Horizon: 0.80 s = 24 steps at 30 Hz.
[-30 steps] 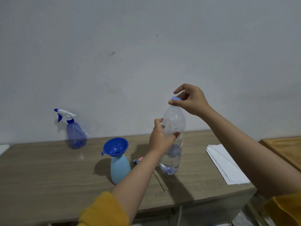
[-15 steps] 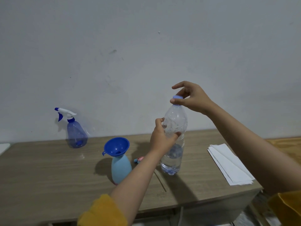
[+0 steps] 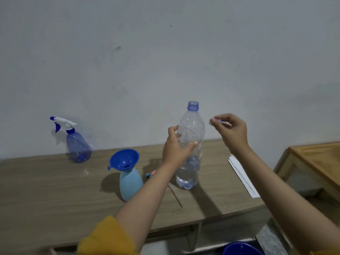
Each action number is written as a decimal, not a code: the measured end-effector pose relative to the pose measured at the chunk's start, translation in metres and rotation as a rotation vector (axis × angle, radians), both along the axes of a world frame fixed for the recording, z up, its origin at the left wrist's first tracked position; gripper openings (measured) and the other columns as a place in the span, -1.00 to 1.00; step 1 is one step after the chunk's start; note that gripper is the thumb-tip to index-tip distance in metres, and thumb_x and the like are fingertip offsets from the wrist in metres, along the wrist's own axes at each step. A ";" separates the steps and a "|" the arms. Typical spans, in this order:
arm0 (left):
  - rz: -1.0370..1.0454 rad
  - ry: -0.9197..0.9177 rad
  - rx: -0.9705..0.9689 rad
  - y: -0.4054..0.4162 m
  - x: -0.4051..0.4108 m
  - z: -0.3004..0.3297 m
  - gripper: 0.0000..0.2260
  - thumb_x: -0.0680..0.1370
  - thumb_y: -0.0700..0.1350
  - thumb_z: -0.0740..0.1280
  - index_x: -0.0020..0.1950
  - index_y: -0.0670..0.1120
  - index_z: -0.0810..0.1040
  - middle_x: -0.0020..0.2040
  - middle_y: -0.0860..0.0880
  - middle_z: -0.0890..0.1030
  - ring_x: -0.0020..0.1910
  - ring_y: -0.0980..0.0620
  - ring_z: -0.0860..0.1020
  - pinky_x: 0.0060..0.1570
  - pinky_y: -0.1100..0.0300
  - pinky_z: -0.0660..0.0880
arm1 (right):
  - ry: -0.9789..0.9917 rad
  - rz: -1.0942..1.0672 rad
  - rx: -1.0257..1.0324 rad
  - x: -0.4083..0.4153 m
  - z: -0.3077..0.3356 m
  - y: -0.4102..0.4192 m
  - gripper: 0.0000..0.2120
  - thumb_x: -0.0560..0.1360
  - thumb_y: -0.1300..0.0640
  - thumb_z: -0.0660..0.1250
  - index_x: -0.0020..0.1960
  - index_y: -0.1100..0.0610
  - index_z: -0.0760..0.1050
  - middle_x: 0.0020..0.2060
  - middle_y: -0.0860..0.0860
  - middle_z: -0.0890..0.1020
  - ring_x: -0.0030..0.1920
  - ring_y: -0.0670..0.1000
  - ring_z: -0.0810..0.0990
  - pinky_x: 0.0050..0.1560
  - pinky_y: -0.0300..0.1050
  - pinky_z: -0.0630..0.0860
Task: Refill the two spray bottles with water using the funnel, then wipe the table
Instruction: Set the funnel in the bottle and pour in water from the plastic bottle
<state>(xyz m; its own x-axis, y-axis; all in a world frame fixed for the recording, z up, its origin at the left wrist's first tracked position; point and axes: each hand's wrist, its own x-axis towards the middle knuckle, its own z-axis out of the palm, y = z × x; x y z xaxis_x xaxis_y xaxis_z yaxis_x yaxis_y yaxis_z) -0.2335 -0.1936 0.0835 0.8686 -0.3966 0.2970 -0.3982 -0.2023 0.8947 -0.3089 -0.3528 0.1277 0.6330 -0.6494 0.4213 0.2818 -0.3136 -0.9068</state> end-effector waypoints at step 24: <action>0.005 0.114 0.059 0.013 -0.005 0.018 -0.06 0.31 0.10 0.55 0.49 0.00 0.04 0.43 -0.14 0.37 0.39 -0.05 0.37 0.28 0.17 0.32 | 0.030 -0.130 -0.203 -0.011 -0.120 0.030 -0.40 0.46 -0.09 0.33 0.40 0.16 0.33 0.17 0.06 0.56 0.21 -0.04 0.54 0.22 -0.24 0.41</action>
<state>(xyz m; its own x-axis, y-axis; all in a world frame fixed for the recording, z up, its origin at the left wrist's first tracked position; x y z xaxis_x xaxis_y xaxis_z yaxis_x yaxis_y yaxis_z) -0.2384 -0.1806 0.1015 0.8976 -0.4058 0.1722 -0.2933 -0.2580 0.9205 -0.3204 -0.3231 0.0072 0.5638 -0.6302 0.5339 0.2014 -0.5220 -0.8288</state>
